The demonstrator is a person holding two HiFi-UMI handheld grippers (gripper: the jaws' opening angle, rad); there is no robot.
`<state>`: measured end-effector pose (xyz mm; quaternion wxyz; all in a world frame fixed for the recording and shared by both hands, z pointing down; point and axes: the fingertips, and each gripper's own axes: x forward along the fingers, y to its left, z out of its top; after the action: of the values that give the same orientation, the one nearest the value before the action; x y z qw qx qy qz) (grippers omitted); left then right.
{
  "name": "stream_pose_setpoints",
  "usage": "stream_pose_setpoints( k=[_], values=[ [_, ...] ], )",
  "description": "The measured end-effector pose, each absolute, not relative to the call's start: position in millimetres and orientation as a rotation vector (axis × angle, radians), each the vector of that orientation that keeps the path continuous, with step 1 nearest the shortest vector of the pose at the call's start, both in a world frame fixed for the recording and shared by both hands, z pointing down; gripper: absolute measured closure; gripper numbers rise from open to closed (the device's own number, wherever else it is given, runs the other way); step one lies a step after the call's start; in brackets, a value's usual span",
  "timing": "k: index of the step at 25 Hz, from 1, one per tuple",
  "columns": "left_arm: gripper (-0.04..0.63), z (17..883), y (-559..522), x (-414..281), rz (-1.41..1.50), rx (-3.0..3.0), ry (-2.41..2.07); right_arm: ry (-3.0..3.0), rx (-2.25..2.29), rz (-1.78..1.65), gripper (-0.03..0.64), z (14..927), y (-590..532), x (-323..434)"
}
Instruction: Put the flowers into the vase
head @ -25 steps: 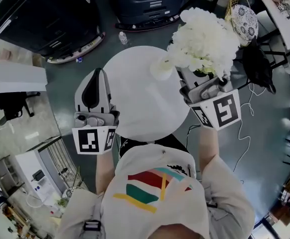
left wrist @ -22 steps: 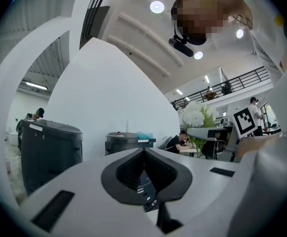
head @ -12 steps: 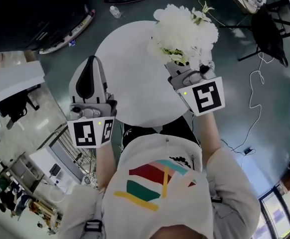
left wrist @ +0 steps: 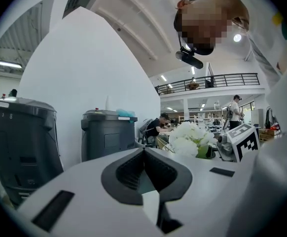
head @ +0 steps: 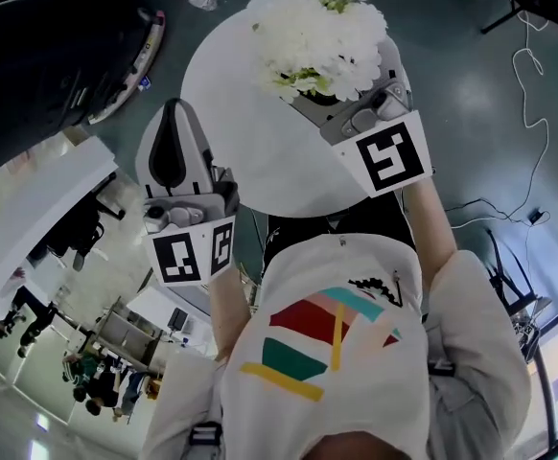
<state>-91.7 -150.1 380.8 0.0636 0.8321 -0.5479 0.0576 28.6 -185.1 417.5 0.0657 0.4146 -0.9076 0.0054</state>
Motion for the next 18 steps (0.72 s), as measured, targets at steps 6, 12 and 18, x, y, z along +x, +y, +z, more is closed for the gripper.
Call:
stream_pose_setpoints(
  k=[6, 12, 18],
  values=[
    [0.589, 393.6, -147.9, -69.7, 0.187, 2.553, -1.567, -2.678, 1.270, 0.152, 0.167, 458.1, -177.7, 39.7],
    [0.589, 399.7, -152.7, -61.1, 0.163, 2.577, -1.519, -2.606, 1.225, 0.261, 0.161, 503.0, -171.3, 39.3],
    [0.589, 394.7, -147.3, -49.1, 0.125, 2.590, -1.531, -2.578, 1.154, 0.271, 0.161, 508.4, -143.1, 54.1]
  ],
)
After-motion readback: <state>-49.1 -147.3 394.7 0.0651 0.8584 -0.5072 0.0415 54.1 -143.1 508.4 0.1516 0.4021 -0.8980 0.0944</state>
